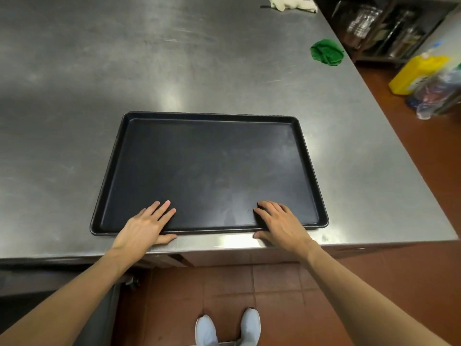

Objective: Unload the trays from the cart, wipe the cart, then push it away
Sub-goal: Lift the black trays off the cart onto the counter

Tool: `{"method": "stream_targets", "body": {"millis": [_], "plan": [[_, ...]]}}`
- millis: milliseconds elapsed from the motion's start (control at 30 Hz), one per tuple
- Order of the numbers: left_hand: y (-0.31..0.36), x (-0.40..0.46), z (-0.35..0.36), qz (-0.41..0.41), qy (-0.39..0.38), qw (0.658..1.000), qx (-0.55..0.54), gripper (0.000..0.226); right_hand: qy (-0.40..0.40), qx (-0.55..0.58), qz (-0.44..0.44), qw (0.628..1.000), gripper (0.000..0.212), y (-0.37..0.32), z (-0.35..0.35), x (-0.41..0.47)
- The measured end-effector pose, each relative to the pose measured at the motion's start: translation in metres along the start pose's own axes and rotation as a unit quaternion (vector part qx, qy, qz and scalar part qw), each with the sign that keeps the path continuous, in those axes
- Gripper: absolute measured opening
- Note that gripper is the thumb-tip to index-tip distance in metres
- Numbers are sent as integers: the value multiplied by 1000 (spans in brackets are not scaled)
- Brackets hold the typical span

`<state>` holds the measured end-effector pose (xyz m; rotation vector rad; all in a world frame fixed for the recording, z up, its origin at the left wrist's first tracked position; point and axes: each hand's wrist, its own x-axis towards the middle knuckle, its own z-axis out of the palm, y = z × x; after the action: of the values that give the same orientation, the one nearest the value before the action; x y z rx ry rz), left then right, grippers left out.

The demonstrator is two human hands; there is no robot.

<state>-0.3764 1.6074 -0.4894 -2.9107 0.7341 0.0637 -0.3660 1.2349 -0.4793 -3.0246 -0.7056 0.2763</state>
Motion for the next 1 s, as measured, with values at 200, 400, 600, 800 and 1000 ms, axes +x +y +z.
{"method": "stream_targets", "body": {"millis": [200, 400, 600, 800, 1000], "plan": [[4, 4, -45, -170, 62, 937, -299, 55, 42, 157, 81, 983, 73, -25, -54, 3], [11, 1, -153, -285, 289, 683, -607, 19, 136, 334, 87, 929, 50, -79, -156, 5], [30, -93, -252, -317, 430, 582, -614, 18, 205, 560, 23, 802, 23, -157, -240, -27], [81, -264, -302, -387, 527, 495, -572, 20, 165, 706, -97, 682, 19, -254, -286, -93], [118, -432, -356, -421, 611, 455, -492, 22, 89, 745, -197, 631, 17, -394, -307, -169]]}}
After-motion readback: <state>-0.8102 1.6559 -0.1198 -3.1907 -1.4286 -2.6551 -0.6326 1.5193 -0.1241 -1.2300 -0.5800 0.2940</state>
